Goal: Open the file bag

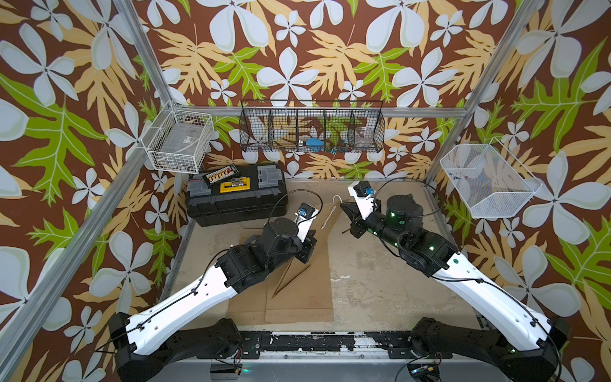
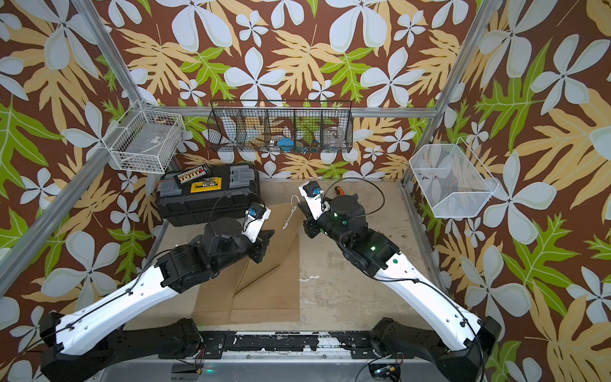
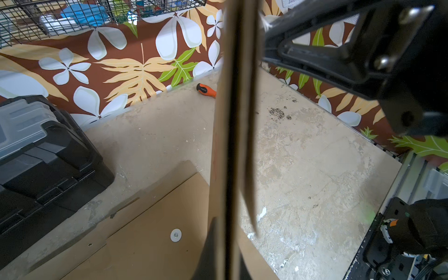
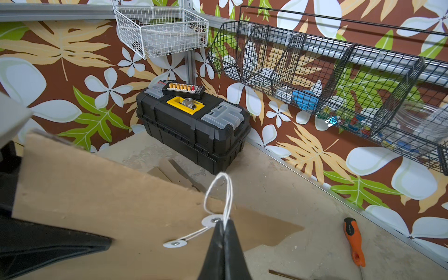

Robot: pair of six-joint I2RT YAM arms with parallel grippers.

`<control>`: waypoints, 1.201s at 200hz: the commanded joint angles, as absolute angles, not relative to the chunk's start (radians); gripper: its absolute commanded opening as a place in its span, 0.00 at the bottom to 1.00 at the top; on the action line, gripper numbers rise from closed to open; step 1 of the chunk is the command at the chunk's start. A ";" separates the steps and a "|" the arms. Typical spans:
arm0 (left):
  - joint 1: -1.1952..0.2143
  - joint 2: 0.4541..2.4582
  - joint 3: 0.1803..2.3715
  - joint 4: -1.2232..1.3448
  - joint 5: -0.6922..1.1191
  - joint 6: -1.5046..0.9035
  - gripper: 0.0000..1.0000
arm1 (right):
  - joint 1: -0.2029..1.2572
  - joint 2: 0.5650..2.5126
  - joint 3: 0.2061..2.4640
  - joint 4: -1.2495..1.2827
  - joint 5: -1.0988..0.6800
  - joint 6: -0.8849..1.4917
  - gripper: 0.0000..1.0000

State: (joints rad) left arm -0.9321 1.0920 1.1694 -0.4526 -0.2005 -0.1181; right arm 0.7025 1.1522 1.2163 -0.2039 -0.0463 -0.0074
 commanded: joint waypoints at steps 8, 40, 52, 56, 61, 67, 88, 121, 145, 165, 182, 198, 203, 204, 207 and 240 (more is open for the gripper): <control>-0.932 1.080 1.166 -0.434 -0.152 -0.100 0.00 | 0.704 1.147 1.216 -0.174 0.011 0.014 0.00; -0.931 1.078 1.176 -0.440 -0.142 -0.112 0.00 | 0.704 1.136 1.203 -0.195 0.074 0.017 0.00; -0.933 1.071 1.180 -0.436 -0.139 -0.122 0.00 | 0.703 1.124 1.188 -0.196 0.090 0.020 0.00; -0.932 1.067 1.177 -0.433 -0.138 -0.125 0.00 | 0.704 1.120 1.184 -0.196 0.093 0.020 0.00; -0.931 1.063 1.175 -0.428 -0.139 -0.128 0.00 | 0.704 1.115 1.178 -0.197 0.100 0.020 0.00; -0.932 1.058 1.173 -0.422 -0.141 -0.134 0.00 | 0.704 1.110 1.171 -0.200 0.107 0.020 0.00; -0.931 1.035 1.158 -0.395 -0.146 -0.149 0.00 | 0.702 1.103 1.151 -0.216 0.155 0.016 0.00; -0.931 1.030 1.162 -0.387 -0.127 -0.164 0.00 | 0.701 1.104 1.143 -0.253 0.223 0.021 0.00; -0.931 1.018 1.163 -0.387 -0.126 -0.170 0.00 | 0.699 1.096 1.132 -0.260 0.235 0.029 0.00; -0.932 1.008 1.156 -0.384 -0.129 -0.174 0.00 | 0.692 1.094 1.121 -0.260 0.235 0.031 0.00; -0.932 1.002 1.154 -0.382 -0.119 -0.182 0.00 | 0.687 1.094 1.118 -0.264 0.234 0.036 0.00; -0.931 0.998 1.152 -0.379 -0.109 -0.190 0.00 | 0.686 1.093 1.112 -0.265 0.229 0.044 0.00; -0.932 0.996 1.151 -0.379 -0.110 -0.192 0.00 | 0.685 1.091 1.111 -0.268 0.225 0.045 0.00; -0.933 0.996 1.152 -0.379 -0.109 -0.193 0.00 | 0.684 1.091 1.110 -0.268 0.225 0.046 0.00; -0.932 0.994 1.152 -0.379 -0.109 -0.195 0.00 | 0.683 1.090 1.108 -0.268 0.223 0.046 0.00; -0.931 0.970 1.137 -0.365 -0.112 -0.206 0.00 | 0.685 1.075 1.090 -0.245 0.187 0.044 0.00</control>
